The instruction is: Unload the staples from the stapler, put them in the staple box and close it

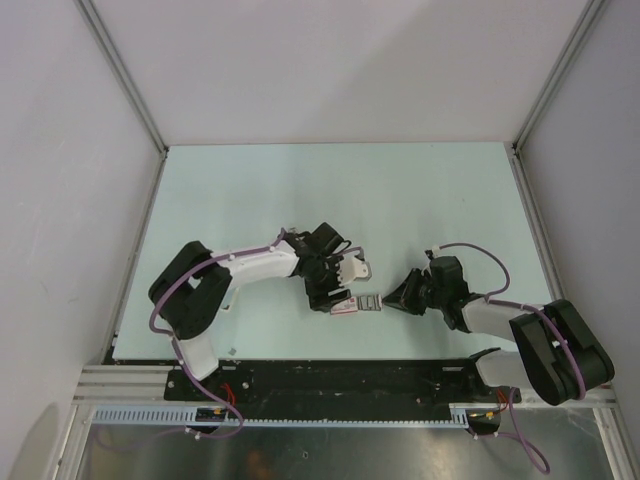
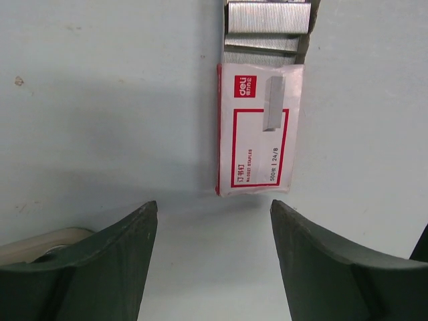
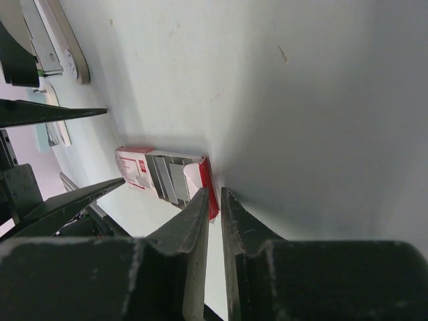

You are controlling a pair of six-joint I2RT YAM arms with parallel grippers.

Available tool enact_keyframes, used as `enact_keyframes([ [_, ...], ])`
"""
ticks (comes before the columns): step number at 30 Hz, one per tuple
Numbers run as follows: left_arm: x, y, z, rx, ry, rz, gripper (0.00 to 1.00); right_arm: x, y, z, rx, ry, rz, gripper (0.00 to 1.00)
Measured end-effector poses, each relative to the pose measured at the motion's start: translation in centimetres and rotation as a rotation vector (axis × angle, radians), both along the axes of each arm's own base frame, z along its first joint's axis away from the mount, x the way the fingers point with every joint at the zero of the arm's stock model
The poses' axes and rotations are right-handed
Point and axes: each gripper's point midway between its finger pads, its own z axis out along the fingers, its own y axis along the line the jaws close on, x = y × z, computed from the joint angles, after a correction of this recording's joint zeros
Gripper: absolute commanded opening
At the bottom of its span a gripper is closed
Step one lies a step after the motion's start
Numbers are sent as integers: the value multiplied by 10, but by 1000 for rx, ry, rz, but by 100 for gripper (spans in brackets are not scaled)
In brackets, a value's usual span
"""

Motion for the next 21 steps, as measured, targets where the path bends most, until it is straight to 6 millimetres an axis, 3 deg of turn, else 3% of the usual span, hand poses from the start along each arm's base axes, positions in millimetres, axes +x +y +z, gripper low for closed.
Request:
enact_keyframes([
  [15,5,-7,-3,-2,-15,-7,73,-1,1,0,7,-2,0,15],
  [21,5,-8,-4,8,-33,-19,72,-5,11,1,1,-8,37,13],
])
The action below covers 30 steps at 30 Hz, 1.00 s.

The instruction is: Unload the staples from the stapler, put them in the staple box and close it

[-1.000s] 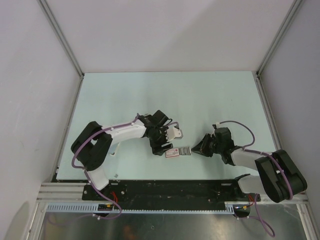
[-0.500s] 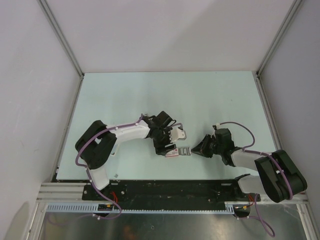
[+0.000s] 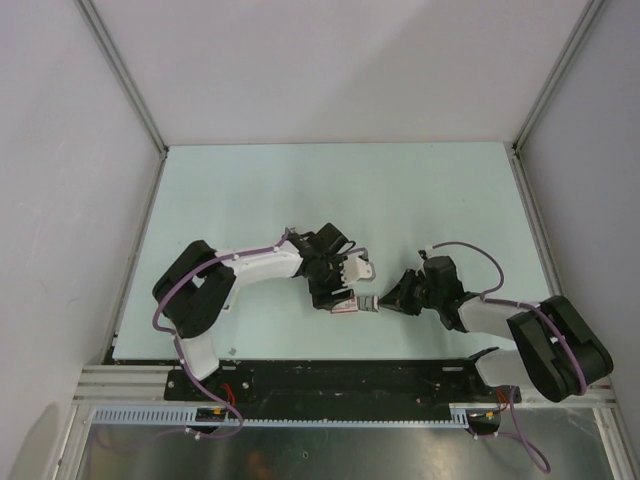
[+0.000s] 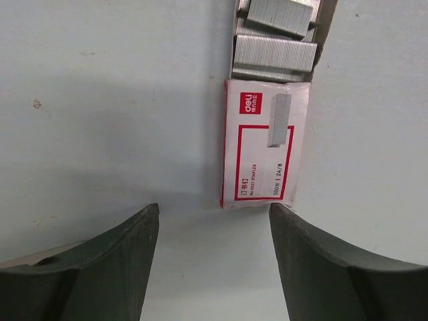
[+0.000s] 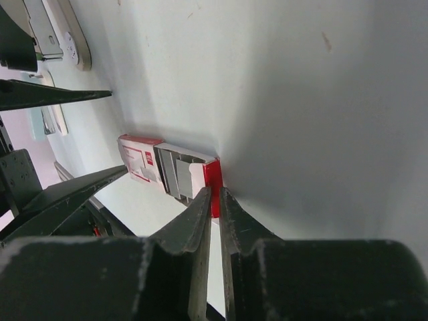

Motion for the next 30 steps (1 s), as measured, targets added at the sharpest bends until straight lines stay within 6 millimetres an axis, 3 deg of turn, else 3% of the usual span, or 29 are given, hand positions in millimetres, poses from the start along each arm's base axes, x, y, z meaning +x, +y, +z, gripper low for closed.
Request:
enact_keyframes([
  [18,0,-1,-1,12,-20,-22,72,14,29,6,-54,-52,63,10],
  [30,0,0,-1,16,-26,-30,72,13,44,1,-83,-66,102,9],
])
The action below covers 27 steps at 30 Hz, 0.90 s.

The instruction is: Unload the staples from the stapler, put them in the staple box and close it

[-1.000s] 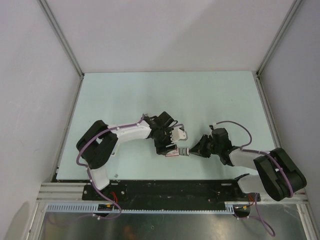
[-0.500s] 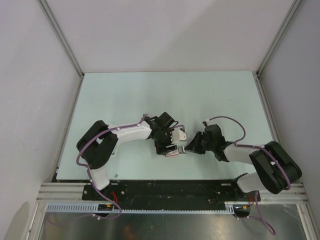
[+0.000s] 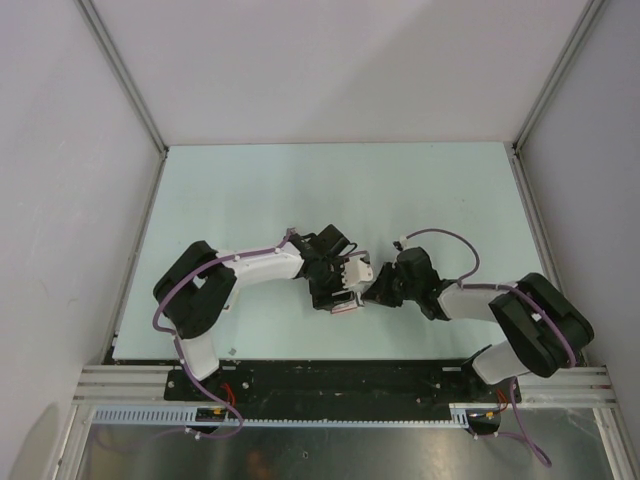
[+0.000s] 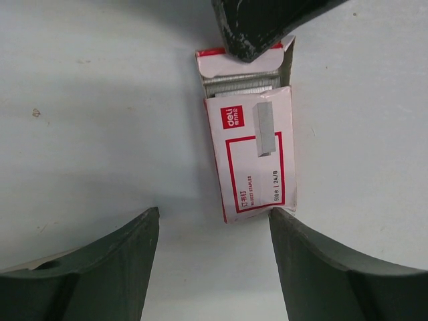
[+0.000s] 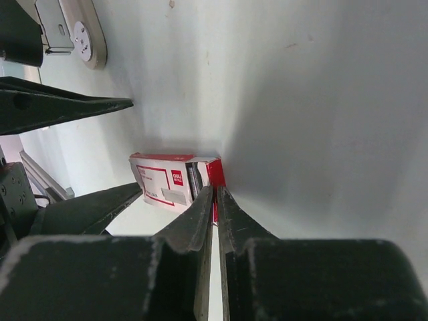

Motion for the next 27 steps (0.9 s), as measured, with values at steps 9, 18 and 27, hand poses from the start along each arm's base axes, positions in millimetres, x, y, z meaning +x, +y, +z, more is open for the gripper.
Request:
enact_keyframes([
  [9,0,0,0,2,-2,-5,71,0,14,0,7,-10,31,9],
  [18,-1,1,-1,6,-6,-20,71,2,21,0,31,-14,28,10],
  [27,-1,1,-1,8,-8,-26,71,0,22,2,38,-9,42,30],
])
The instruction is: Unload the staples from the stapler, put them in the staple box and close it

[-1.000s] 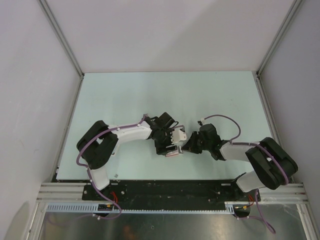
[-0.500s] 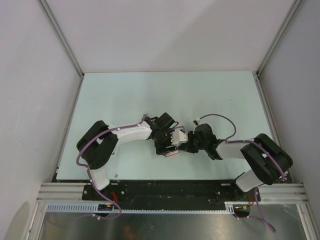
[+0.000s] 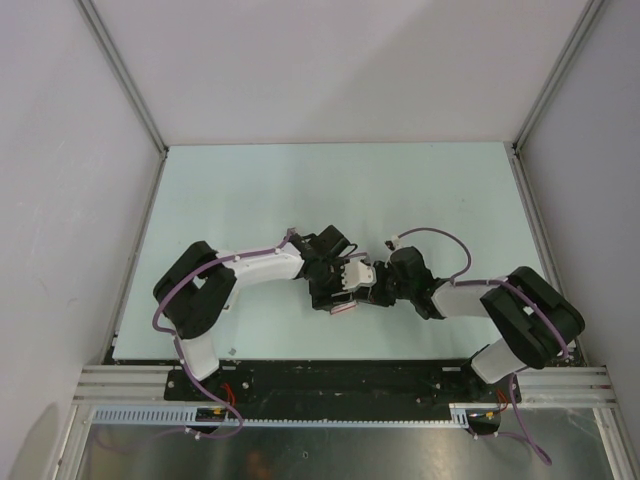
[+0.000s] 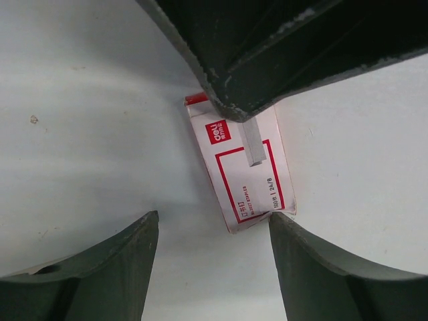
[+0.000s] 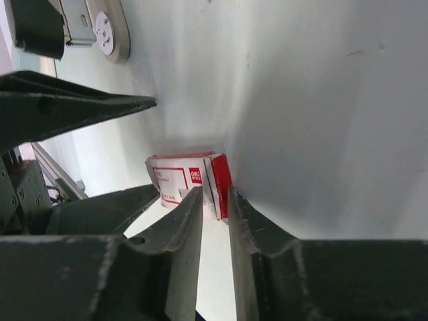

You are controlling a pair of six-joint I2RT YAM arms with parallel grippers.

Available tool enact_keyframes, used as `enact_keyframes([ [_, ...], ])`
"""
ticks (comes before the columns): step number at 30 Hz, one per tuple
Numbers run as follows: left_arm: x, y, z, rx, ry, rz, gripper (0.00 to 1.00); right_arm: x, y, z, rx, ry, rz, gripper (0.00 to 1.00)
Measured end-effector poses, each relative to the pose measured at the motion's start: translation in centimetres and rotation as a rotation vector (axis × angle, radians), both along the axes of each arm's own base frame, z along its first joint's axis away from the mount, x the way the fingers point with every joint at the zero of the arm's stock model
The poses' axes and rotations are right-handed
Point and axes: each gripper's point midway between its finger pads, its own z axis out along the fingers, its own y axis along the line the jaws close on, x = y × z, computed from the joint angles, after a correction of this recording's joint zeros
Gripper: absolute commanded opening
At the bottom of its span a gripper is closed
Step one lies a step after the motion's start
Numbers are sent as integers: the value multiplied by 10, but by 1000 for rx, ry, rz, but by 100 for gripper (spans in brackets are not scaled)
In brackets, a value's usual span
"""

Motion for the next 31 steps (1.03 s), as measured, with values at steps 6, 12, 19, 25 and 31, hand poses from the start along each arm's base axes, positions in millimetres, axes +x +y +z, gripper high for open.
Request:
enact_keyframes([
  [6,1,0,-1,2,-7,1,71,-7,-4,4,13,29,29,46],
  [12,1,0,0,-2,-16,3,73,-8,-12,12,53,39,37,76],
  [19,14,8,27,-20,-98,63,84,7,-27,26,81,3,8,99],
  [25,41,36,92,-105,-207,240,97,22,-40,28,-42,-5,-11,99],
  [31,84,111,190,-273,-414,569,99,38,-49,57,-122,-83,-26,99],
])
